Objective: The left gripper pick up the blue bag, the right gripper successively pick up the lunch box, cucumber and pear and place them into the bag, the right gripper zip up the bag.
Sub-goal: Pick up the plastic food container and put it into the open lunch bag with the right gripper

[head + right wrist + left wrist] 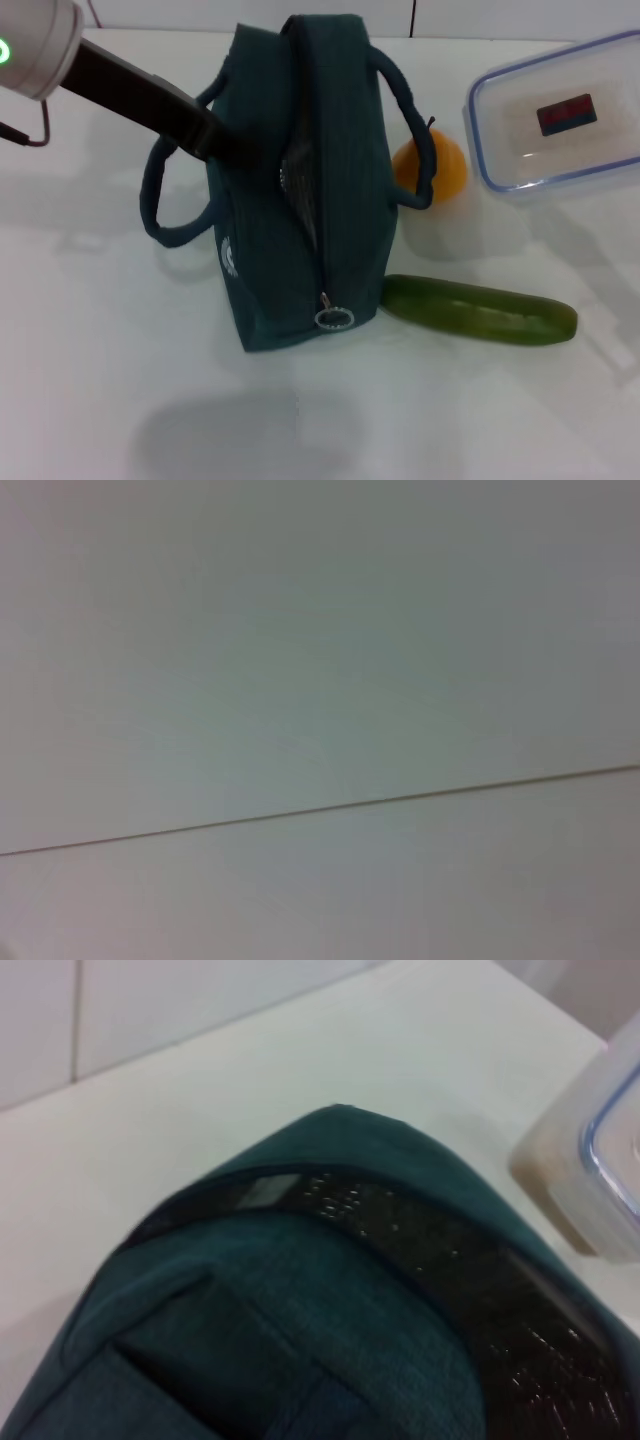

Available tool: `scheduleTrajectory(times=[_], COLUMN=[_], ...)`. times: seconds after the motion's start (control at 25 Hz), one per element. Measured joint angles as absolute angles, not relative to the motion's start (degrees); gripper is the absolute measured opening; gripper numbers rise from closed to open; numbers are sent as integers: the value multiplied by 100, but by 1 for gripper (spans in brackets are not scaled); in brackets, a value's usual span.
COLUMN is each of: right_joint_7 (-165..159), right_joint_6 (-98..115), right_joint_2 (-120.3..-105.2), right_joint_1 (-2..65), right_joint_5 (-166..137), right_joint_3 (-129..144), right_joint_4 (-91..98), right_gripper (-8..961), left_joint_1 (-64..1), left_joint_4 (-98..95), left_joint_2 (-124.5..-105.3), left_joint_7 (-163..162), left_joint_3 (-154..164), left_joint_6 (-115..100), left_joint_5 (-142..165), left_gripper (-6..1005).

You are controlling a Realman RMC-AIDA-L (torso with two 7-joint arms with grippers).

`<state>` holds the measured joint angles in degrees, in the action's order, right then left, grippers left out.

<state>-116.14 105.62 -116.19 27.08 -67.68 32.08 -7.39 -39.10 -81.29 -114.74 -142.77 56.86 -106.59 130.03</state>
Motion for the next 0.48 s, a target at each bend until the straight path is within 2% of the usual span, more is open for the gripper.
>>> scheduleTrajectory(times=[0.48], right_joint_7=[-11712], right_joint_6=[10929], right_joint_2=[-11619], right_joint_1=[2895], right_joint_5=[-6744], right_joint_3=[3141], right_joint_4=[-931], right_gripper=[95], left_joint_1=[-3933], left_joint_4=[-8131], left_joint_2=[-11492], left_joint_7=[-14282], left_joint_3=[6027], left_joint_6=[-10662], left_joint_5=[13111], left_gripper=[42])
